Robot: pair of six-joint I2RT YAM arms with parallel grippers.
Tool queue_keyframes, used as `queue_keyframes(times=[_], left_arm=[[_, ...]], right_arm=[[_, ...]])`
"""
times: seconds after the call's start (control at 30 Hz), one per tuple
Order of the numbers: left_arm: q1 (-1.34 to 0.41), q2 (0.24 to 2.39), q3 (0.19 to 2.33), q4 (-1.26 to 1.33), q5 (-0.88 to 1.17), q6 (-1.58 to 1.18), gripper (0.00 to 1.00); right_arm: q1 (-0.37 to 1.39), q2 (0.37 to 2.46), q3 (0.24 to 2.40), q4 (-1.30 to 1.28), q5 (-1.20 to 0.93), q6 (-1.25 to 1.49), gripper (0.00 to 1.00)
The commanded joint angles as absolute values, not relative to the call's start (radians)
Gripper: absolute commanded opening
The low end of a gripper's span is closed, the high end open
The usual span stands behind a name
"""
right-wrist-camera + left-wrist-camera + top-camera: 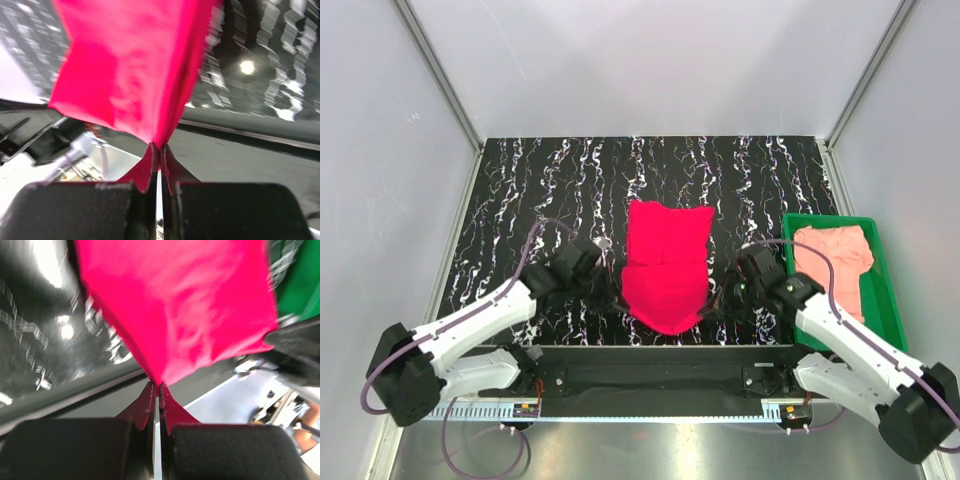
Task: Fold and stack the t-shirts
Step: Fold the tshirt
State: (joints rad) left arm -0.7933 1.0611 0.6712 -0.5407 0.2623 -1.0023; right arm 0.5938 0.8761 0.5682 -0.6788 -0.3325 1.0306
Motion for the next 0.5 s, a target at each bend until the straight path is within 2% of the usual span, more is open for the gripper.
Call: queue_keyframes(times=[0.0, 0.27, 0.47], left_arm=[[-0.701, 1.130, 0.790, -0.541, 0.308, -0.934, 0.00], [-0.514, 1.395, 1.092, -0.552, 0.413, -0.795, 0.00], [-0.425, 1.575, 1.284, -0.528, 0.482, -0.765, 0.00]], right_arm=[[0.562, 0.963, 0.712, -0.677, -0.330, 1.006, 0.00], [0.319, 1.179, 0.923, -0.650, -0.446, 0.812, 0.00], [0.255, 1.400, 1.135, -0.666, -0.486, 0.697, 0.00]])
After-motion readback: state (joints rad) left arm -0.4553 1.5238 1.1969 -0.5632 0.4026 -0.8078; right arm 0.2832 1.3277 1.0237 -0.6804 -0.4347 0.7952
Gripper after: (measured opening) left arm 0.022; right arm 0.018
